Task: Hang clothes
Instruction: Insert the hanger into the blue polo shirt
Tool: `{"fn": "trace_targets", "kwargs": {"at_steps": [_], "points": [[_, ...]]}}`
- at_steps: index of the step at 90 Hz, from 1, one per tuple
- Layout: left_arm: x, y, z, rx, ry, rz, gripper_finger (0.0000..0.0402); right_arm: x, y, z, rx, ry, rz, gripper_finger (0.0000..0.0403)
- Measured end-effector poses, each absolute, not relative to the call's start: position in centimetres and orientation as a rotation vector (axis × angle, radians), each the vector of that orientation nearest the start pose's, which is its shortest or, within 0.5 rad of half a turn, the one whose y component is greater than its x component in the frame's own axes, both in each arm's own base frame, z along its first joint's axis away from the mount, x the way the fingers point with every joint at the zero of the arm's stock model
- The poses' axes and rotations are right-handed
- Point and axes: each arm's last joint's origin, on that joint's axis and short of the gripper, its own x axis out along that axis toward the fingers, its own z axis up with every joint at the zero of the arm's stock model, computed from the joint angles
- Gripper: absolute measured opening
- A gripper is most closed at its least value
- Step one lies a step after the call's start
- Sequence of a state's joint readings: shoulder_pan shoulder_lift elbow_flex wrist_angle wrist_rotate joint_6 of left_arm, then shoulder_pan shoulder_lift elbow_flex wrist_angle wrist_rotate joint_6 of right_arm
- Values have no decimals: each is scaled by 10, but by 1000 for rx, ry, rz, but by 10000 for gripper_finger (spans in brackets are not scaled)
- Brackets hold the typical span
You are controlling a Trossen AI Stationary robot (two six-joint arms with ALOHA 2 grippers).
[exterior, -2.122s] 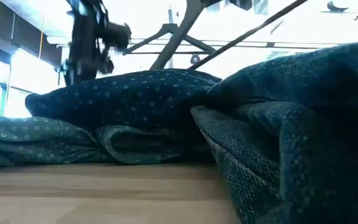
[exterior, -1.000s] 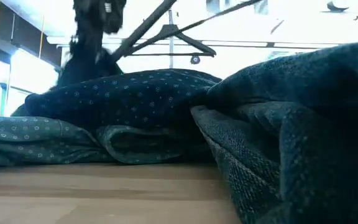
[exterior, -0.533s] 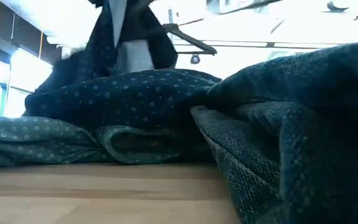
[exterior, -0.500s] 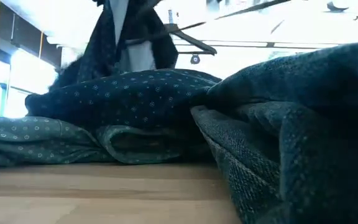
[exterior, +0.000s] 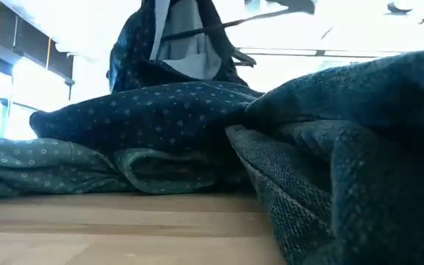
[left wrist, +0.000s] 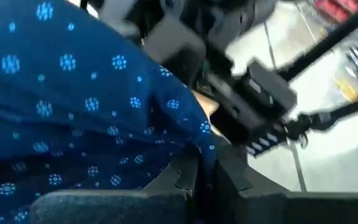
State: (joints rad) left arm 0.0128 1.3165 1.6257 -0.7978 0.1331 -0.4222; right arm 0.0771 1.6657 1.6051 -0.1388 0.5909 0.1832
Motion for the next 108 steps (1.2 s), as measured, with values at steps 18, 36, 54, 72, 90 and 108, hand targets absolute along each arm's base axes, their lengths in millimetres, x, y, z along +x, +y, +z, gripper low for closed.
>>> {"fn": "trace_targets", "kwargs": {"at_steps": [18,36,54,72,90,108], "points": [[243,-5,445,-365,553,-82,82,379,20,398,107,134,-508,24],[228,-5,445,-264,658,-92,137,379,21,398,110,135,-506,24],[207,1,461,-95,765,113,142,379,22,398,116,137,-480,24],[190,15,472,177,790,430,138,379,23,398,116,136,-460,24],[211,39,431,332,1053,383,172,380,23,400,112,126,-444,24],[228,62,376,339,1349,330,164,378,27,399,98,138,-425,24]]}}
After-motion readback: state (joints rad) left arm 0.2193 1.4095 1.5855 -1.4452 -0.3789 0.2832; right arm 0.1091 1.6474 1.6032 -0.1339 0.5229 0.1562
